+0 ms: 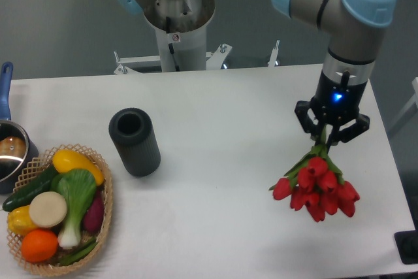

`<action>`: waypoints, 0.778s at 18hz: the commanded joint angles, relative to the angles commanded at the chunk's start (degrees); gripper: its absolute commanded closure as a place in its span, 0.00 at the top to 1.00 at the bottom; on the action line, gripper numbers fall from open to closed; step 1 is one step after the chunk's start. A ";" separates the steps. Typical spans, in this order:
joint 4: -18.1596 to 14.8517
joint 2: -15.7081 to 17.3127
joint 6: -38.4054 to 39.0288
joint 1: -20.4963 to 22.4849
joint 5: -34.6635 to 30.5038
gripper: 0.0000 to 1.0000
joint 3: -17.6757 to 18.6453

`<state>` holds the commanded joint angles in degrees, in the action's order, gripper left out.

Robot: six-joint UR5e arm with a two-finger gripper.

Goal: Insert the flowers into the vase
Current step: 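Lift the red tulip bunch upward with the gripper, then carry the tulips over the black vase, stems pointing down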

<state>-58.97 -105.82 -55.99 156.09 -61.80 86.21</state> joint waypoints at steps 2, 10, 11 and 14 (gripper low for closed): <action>-0.61 0.09 0.00 -1.05 3.08 0.00 0.27; 2.45 6.58 0.35 -2.21 20.54 0.00 8.43; 3.77 7.81 0.35 -1.24 24.76 0.00 10.27; 7.46 12.03 0.27 0.43 35.76 0.00 15.98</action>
<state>-51.52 -93.79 -55.72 156.53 -26.05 102.20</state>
